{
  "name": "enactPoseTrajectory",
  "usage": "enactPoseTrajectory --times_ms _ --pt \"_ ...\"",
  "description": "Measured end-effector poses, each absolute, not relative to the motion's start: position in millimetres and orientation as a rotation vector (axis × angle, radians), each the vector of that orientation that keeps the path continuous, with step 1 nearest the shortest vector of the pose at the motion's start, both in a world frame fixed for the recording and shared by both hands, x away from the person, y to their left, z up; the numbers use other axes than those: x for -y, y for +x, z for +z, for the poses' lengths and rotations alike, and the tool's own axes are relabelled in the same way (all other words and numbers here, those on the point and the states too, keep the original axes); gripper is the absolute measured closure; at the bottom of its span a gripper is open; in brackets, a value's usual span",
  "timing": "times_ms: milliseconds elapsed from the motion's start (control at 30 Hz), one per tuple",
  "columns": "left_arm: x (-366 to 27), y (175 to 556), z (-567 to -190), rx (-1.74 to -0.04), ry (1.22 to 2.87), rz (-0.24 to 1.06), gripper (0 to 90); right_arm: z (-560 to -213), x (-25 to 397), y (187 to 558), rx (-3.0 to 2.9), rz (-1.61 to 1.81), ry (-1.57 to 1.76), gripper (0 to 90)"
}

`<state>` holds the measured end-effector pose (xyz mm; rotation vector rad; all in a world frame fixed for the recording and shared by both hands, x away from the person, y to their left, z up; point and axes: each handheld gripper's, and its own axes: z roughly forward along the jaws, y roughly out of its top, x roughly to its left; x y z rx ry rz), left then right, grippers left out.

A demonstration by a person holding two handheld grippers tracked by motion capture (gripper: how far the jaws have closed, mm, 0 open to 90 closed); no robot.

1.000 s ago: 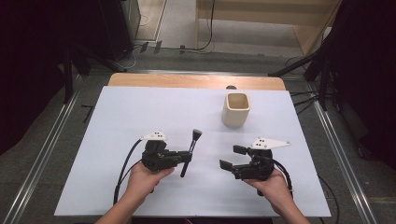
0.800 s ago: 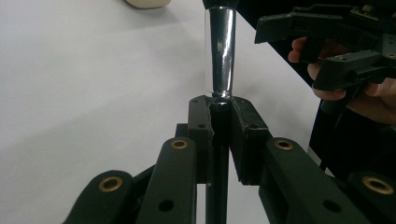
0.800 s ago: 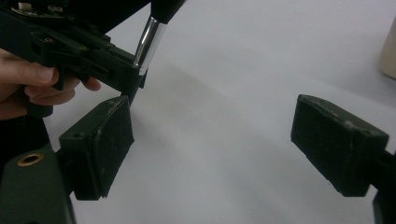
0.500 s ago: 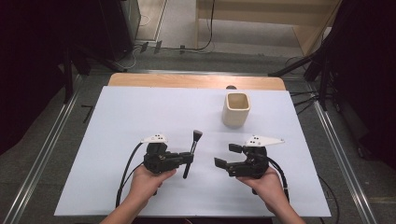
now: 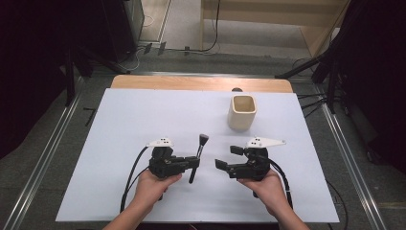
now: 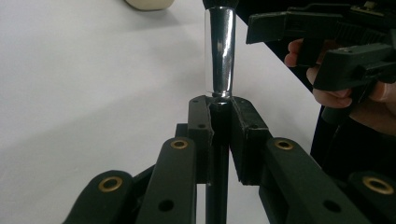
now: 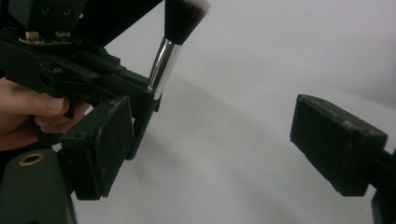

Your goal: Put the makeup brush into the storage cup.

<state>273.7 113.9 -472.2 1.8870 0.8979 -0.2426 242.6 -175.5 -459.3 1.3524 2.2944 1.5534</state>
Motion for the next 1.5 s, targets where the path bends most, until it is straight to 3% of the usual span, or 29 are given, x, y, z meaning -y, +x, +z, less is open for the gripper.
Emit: enactPoseTrajectory --times_ms 1167,1500 --pt "-101.3 267.9 -478.4 -0.91 1.83 -0.235 80.1 -462.3 151.1 259.0 -2.245 1.676 1.479 21.6" --pt "-99.5 268.1 -481.7 -0.92 1.818 -0.232 80.1 -467.3 145.9 265.0 -2.256 1.718 1.562 38.4"
